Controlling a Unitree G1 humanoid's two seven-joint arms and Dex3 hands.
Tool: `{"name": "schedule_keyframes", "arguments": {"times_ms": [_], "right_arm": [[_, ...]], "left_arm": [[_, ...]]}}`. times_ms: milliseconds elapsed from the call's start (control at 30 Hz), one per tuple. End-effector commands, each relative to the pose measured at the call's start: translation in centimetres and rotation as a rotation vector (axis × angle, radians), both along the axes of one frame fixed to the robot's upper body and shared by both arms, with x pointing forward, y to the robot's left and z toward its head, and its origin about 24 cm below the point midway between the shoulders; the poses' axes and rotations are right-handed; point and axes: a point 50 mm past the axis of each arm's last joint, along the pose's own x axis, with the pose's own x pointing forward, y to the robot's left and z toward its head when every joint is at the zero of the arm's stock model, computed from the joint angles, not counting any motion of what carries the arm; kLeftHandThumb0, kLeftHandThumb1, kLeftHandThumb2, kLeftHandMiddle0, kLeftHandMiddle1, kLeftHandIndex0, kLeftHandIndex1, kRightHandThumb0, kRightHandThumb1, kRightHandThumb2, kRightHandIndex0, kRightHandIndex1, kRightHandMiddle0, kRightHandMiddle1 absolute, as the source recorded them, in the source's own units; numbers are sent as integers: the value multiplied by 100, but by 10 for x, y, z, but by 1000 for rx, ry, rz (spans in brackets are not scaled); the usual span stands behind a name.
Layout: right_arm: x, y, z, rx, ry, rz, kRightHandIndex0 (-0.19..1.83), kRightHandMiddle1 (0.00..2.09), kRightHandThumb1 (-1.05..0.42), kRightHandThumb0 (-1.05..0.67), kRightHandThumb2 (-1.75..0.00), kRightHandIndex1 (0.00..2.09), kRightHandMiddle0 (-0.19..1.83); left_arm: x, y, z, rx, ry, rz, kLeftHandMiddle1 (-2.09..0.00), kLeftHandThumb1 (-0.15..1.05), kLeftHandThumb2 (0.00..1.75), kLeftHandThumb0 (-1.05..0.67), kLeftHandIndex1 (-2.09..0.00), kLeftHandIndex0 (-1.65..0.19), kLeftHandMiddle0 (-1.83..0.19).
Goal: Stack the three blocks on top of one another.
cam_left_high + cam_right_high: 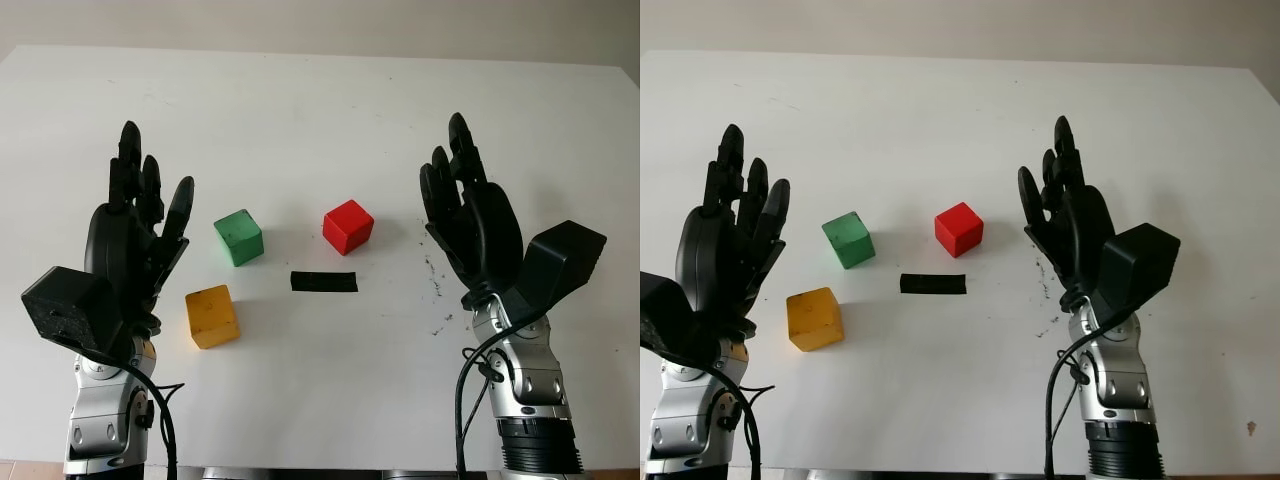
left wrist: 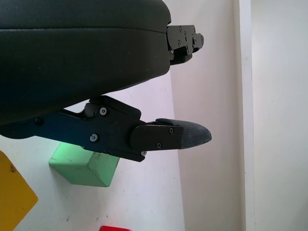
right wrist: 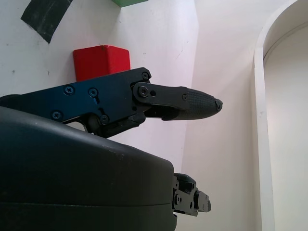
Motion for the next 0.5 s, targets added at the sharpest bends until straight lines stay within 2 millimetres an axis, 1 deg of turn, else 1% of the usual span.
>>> {"name": "schedule_keyframes", "arguments": {"times_ms": [0, 300, 400, 467], "right_arm": [[-3, -2, 0, -7, -7, -6, -10, 6, -105, -57, -46, 6, -9], [1, -1, 0, -14, 10, 21, -11, 6, -105, -57, -46, 6, -9], [8, -4, 8, -65, -15, 38, -11, 6, -105, -60, -35, 6, -8], [15, -8, 22, -158, -50, 64, -10, 7, -105, -64, -20, 6, -6]], "left_arm": [[-4, -1, 1, 4, -8, 1, -5, 105, 36, -55, -10, 8, 5], [-2, -1, 2, 11, 1, -4, -5, 105, 36, -55, -9, 8, 5], [0, -2, 2, 6, -5, -4, -6, 105, 36, -54, -9, 7, 4], [1, -2, 3, 11, -7, -5, -6, 105, 36, -55, -9, 7, 4]]}}
